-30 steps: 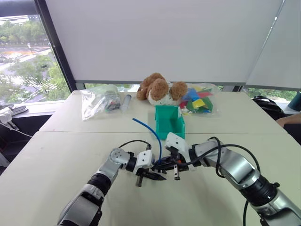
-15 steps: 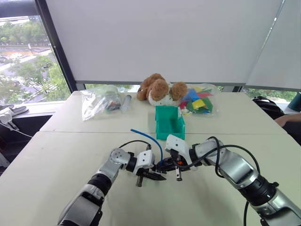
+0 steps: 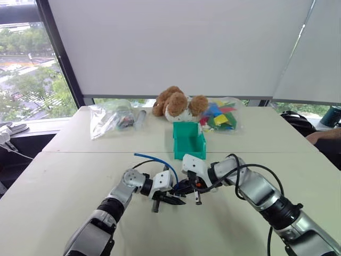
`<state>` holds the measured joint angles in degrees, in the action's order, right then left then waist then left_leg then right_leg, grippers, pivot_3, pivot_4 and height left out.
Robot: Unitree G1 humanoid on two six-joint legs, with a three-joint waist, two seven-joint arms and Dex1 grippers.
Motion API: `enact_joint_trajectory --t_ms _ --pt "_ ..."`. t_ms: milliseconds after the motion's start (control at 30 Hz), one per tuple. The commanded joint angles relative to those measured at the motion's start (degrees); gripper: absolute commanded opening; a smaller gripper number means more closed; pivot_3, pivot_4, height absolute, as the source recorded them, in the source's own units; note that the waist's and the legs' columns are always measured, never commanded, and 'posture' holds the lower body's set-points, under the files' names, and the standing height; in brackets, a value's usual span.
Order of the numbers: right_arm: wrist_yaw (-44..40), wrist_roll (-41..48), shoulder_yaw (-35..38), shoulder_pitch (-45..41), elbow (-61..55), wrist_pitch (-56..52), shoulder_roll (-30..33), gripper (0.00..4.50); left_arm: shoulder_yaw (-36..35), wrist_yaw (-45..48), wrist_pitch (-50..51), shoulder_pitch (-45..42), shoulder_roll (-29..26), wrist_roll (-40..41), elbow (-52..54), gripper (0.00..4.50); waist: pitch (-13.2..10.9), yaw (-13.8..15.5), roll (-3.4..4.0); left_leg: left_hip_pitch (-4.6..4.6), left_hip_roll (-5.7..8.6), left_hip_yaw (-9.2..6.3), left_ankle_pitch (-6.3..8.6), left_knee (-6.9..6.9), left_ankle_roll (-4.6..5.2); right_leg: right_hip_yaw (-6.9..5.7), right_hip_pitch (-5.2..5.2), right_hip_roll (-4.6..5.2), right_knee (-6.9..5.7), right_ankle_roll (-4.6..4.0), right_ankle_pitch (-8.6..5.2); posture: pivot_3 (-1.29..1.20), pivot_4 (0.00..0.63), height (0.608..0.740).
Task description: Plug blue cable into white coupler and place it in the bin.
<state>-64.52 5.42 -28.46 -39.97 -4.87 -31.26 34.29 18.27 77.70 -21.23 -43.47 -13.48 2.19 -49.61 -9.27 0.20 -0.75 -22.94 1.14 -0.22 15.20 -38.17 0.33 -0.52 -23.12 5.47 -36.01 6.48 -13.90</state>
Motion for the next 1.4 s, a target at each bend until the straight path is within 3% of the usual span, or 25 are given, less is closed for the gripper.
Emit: enact_joint_trajectory --t_ms 33,167,600,900,1400 --pt "-0.7 -3.6 -5.8 2.9 5.0 -0.3 -1.3 0.00 0.3 -1.0 0.5 0.4 0.3 -1.3 1.2 0.42 0.2 0.0 -0.01 0.10 -0.01 0.00 0.00 0.03 0.00 0.00 0.07 0.00 0.00 -0.01 -0.01 0.00 0.150 0.740" --pt "-1.2 -4.7 -5.8 3.9 6.9 0.4 -1.9 0.00 0.2 -1.2 0.9 0.9 0.2 -1.2 1.9 0.42 0.3 -0.1 0.01 0.53 -0.03 0.00 0.01 0.17 -0.01 0.00 0.46 0.01 0.08 -0.18 -0.12 0.00 0.150 0.740" --pt "0.3 -6.0 -5.1 6.2 12.5 0.4 -5.0 0.00 0.2 -0.8 1.5 2.0 -0.3 -0.9 3.5 0.42 1.5 -1.1 -0.10 0.58 -0.10 -0.06 0.03 0.39 -0.01 0.01 0.46 0.11 0.26 -0.23 -0.16 0.00 0.150 0.740" --pt "0.9 -8.4 -6.4 6.1 17.8 4.1 -6.6 0.00 -0.2 -0.3 2.3 3.1 -0.6 -0.9 5.0 0.42 1.7 -1.4 -0.12 1.51 -0.18 -0.07 0.05 1.13 -0.03 0.13 0.89 0.10 0.76 -0.58 -0.33 0.00 0.150 0.740" --pt "-2.8 -13.4 -10.0 2.2 27.4 9.3 -9.4 0.00 0.0 -0.4 2.6 3.2 -0.2 -1.0 5.3 0.42 2.2 -1.6 -0.01 1.60 -0.56 -0.07 0.07 1.30 -0.07 0.09 0.82 -0.04 0.76 -0.88 -0.40 0.00 0.150 0.740"
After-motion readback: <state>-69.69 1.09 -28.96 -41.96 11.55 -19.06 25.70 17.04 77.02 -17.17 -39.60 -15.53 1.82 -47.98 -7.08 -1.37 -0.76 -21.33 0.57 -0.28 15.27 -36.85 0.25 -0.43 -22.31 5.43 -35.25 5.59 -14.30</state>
